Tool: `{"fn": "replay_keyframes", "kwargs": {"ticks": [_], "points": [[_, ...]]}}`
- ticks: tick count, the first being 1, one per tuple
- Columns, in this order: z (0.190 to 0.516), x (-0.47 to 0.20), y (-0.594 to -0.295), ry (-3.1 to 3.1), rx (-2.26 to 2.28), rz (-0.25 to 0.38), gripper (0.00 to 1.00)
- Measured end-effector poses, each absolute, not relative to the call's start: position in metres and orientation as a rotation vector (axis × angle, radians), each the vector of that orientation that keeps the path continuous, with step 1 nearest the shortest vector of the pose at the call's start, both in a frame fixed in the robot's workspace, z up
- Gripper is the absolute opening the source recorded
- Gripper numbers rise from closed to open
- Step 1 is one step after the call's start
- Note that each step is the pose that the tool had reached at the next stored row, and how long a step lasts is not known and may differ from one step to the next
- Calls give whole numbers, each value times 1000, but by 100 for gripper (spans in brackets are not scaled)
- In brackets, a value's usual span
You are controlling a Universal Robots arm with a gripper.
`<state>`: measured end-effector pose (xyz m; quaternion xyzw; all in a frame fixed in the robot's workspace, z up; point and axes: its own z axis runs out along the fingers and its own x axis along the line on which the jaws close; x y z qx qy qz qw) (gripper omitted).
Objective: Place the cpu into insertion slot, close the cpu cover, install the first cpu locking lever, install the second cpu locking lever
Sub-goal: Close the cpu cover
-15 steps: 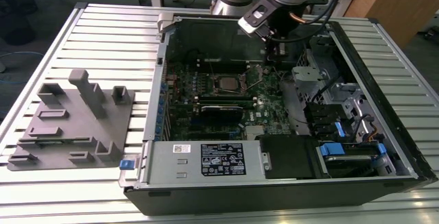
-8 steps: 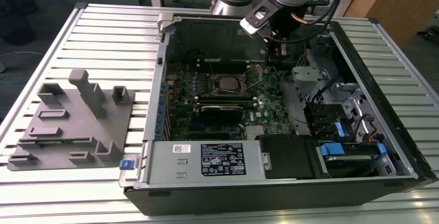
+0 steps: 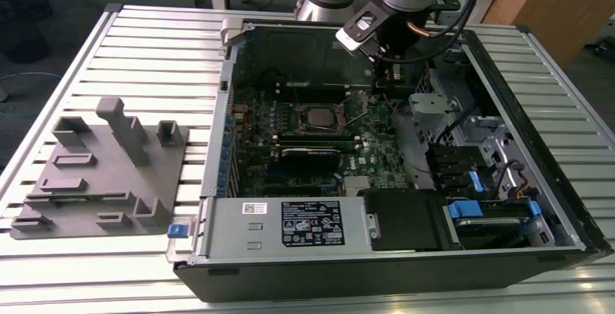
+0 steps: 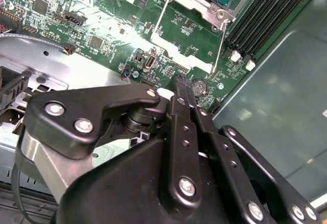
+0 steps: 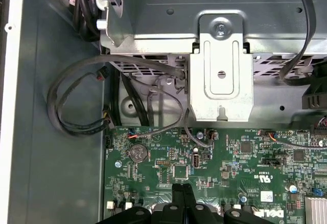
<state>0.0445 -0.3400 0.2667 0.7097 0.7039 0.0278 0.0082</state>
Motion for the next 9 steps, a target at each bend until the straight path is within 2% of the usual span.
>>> {"fn": "replay_keyframes", "kwargs": {"ticks": [9], "points": [[263, 44, -340, 2200, 2218, 86, 10]]}}
